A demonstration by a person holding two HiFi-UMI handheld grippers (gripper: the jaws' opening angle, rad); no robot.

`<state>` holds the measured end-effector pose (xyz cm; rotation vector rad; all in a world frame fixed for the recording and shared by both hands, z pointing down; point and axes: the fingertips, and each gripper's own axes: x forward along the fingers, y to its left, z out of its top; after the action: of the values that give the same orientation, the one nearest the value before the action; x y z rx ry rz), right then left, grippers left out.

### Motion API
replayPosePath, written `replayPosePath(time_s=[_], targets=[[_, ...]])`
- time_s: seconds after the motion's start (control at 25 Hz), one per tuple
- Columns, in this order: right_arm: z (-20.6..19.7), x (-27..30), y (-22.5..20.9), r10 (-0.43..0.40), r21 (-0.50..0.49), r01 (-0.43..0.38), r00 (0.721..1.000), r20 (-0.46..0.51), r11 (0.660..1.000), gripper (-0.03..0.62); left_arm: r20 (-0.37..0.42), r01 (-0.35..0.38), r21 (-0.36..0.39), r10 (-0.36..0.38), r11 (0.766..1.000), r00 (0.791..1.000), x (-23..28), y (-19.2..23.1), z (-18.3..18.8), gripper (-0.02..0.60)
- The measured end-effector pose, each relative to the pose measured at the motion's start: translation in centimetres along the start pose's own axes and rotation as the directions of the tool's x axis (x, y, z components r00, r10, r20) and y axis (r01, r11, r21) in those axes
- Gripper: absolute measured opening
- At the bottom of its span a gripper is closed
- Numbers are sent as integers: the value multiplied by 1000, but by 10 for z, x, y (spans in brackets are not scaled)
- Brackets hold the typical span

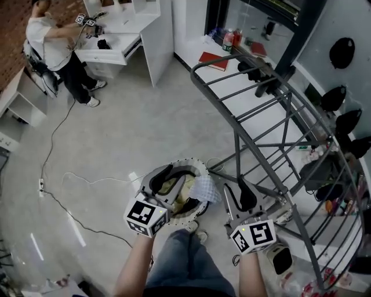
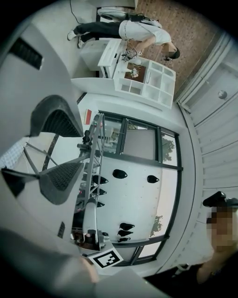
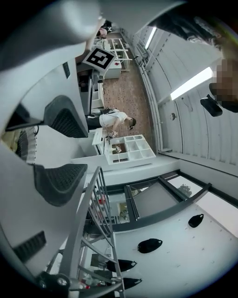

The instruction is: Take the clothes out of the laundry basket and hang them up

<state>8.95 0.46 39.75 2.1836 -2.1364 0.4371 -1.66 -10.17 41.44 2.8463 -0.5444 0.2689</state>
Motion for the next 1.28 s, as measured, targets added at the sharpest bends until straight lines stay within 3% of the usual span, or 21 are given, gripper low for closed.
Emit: replayPosePath(time_s=[0.32,0.92,1.28], targets=[[-78,35,-5,4,13,-3,997,-72,1000,166,-64,-7,-18,5,1000,998,6,19,-79,170],[-302,60,-63,-50,51,68,955,-292,996,166,-201,90,-74,-104,993,974,88,8,-276,170],[-354,65,-87,-64,50,83,952,-298,995,166,-270,166,-105,-188,981,944,129,-15,-368,170]])
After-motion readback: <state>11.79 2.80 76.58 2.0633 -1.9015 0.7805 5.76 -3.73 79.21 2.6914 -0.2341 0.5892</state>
